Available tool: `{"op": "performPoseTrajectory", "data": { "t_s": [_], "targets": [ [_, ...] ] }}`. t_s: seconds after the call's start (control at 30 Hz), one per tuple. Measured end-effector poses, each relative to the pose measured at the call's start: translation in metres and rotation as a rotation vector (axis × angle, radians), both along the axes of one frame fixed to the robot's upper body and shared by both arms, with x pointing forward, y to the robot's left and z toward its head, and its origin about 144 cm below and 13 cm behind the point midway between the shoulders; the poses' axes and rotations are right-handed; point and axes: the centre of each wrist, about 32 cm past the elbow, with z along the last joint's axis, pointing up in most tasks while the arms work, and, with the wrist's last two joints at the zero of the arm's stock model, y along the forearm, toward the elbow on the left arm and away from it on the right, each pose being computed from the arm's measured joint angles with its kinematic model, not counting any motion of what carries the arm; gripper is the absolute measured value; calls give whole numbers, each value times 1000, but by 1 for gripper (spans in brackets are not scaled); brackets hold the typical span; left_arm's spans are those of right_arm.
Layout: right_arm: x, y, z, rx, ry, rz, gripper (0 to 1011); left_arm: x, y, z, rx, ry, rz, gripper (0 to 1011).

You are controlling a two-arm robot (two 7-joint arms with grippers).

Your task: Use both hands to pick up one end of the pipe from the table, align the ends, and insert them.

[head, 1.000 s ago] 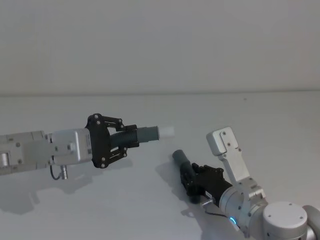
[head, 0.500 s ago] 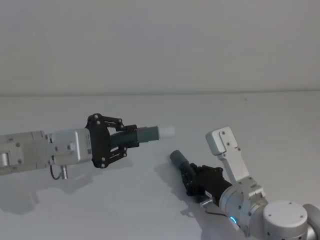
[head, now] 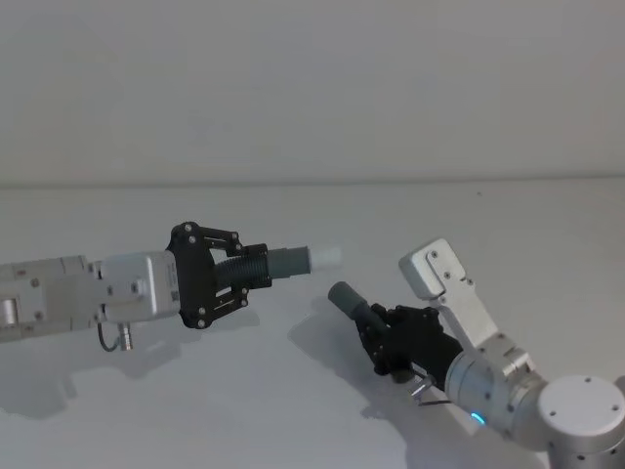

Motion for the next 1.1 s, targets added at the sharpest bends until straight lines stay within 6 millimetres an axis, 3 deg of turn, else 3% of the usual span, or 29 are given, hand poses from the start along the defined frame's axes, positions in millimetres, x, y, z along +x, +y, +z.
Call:
{"op": "performPoseTrajectory", "data": {
  "t_s": [0.67, 1.1],
  "targets": [
    [9, -45, 36, -259, -165, 243, 216, 0, 0, 0, 0, 0, 0, 300],
    [14, -85, 69, -485, -272, 393, 216, 0, 0, 0, 0, 0, 0, 300]
  ]
}}
